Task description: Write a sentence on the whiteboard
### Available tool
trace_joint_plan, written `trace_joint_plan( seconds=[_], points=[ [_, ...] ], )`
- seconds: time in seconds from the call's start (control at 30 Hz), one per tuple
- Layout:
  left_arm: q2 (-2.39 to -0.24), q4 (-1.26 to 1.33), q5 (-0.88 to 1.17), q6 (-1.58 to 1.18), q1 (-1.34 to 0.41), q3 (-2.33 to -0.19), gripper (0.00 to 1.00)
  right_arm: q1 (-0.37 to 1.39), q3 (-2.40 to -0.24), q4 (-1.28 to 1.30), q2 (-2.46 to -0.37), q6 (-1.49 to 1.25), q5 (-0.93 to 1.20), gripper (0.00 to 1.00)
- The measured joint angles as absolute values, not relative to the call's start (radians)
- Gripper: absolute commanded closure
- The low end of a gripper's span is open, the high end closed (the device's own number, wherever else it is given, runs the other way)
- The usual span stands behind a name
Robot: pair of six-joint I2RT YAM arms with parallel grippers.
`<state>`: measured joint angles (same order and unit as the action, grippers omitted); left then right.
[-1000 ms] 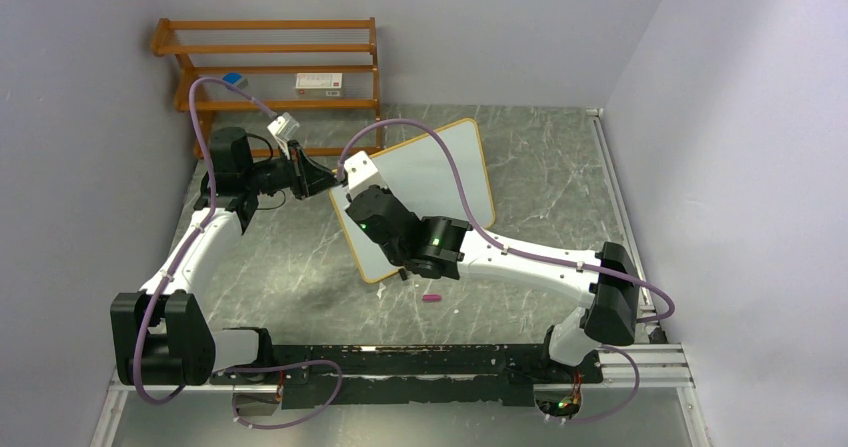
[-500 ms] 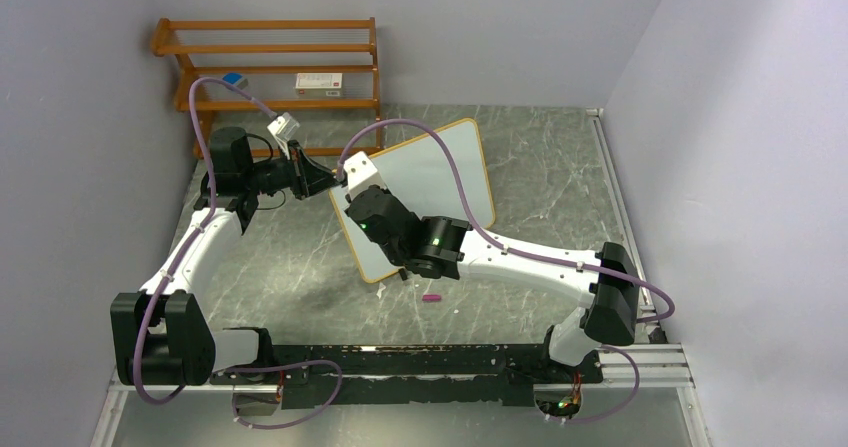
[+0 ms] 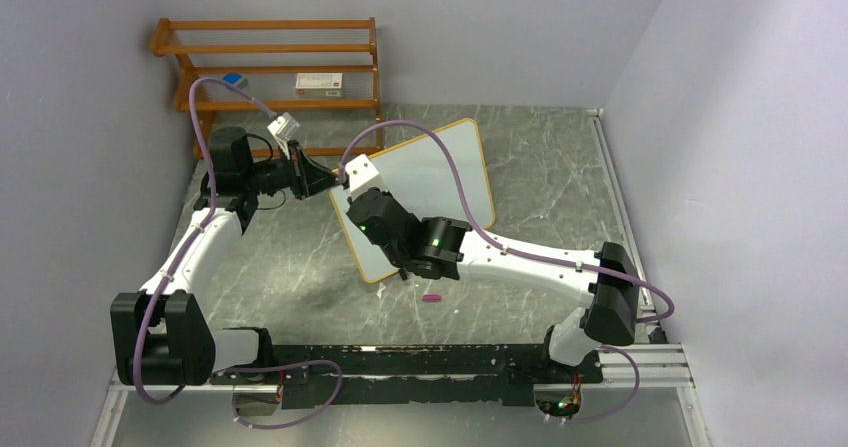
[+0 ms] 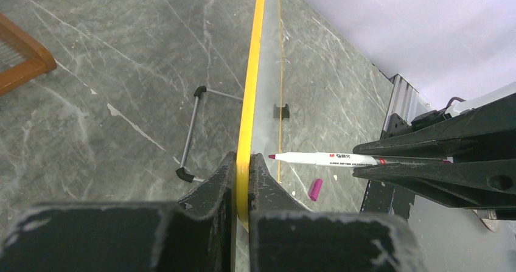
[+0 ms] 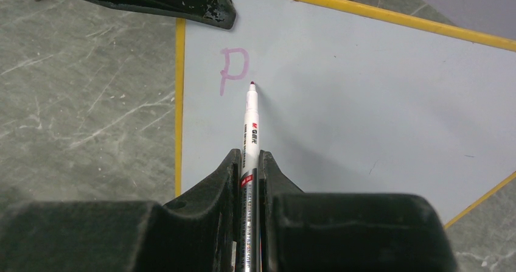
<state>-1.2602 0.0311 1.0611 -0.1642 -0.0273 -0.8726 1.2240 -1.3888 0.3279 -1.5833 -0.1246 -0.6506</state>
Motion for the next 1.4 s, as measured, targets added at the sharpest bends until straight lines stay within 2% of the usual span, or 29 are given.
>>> trace_joint_plan(
  seconds=[1.4],
  points=[
    [-1.260,0.030,1.057,-0.162,-0.027,-0.873,0.95,1.224,-1.384,0.340,-1.604,-0.130,-0.640,1.00]
  ],
)
